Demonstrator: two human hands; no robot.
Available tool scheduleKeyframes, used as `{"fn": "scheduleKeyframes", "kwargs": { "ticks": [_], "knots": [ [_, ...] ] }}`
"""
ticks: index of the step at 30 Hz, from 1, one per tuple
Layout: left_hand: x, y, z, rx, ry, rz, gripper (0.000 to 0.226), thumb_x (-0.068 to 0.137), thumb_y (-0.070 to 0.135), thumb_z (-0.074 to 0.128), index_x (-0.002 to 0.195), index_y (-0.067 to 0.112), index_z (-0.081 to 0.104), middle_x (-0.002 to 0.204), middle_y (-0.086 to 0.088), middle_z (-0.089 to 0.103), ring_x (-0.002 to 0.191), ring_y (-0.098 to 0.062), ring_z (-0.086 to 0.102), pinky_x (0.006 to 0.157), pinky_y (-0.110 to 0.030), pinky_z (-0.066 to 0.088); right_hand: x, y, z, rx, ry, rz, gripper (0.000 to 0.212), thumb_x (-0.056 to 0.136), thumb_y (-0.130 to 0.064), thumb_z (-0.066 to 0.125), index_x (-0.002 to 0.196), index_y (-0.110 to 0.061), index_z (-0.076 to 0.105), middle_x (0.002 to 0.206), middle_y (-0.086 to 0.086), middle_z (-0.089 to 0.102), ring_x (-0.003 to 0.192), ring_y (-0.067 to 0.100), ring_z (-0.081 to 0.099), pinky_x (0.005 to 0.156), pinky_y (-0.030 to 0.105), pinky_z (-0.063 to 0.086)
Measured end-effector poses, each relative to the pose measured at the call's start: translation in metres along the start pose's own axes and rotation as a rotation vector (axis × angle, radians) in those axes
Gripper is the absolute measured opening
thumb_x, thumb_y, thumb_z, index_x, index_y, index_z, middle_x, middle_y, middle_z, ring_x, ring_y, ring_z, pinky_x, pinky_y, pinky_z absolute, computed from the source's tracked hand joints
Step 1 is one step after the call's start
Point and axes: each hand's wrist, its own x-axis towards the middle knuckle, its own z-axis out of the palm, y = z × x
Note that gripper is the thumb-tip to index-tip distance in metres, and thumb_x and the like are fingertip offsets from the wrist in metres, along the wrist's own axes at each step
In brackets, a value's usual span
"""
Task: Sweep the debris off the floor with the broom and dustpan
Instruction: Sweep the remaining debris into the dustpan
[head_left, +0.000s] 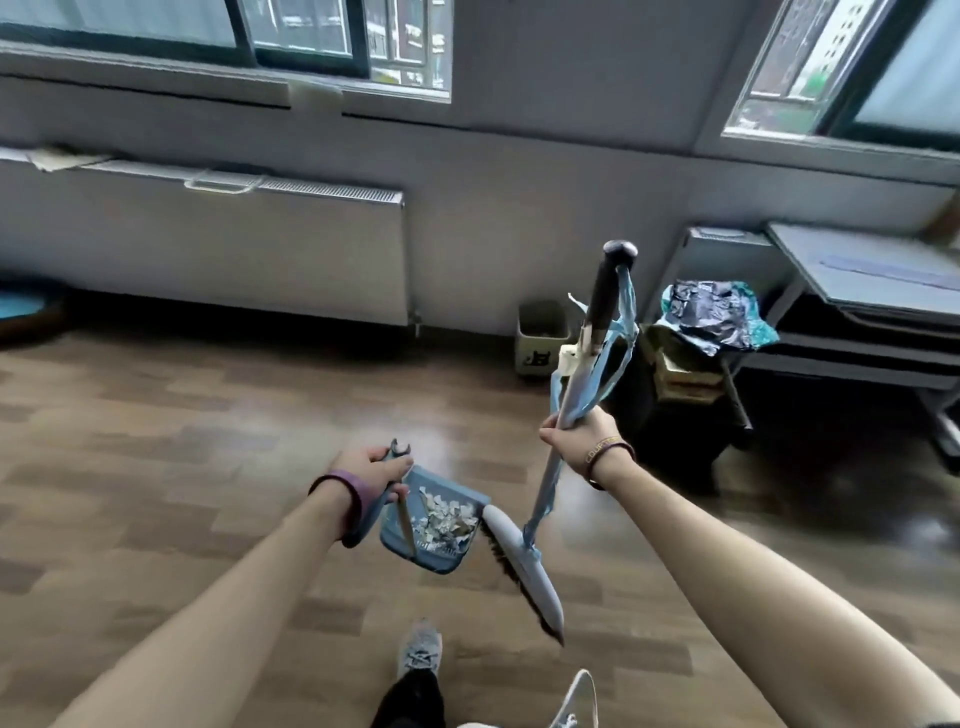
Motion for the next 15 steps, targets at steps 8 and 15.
{"fn": "scheduleKeyframes", "kwargs": {
  "ticks": [8, 15],
  "knots": [
    [0.129, 0.092, 0.005, 0.102, -0.077, 0.067, 0.004, 0.089, 0.004, 0.060, 0.085, 0.004, 0.060, 0.069, -0.009, 0.056, 0.059, -0.017, 0.055, 0.044, -0.016, 0.047, 0.123, -0.038, -0.005, 0.036, 0.107, 0.152, 0.010, 0.075, -0.020, 0.066, 0.082, -0.014, 0.070, 0.082, -0.001, 0.068, 0.077, 0.014, 0.063, 0.070, 0.022, 0.047],
    [0.209, 0.165, 0.025, 0.207, -0.035, 0.208, 0.018, 0.084, 0.004, 0.063, 0.068, 0.011, 0.060, 0.061, -0.005, 0.055, 0.044, -0.006, 0.053, 0.048, -0.017, 0.047, 0.202, -0.058, -0.029, 0.000, 0.201, 0.135, 0.007, 0.077, -0.025, 0.065, 0.081, -0.022, 0.070, 0.087, -0.001, 0.068, 0.087, 0.017, 0.065, 0.082, 0.025, 0.051]
  ]
}}
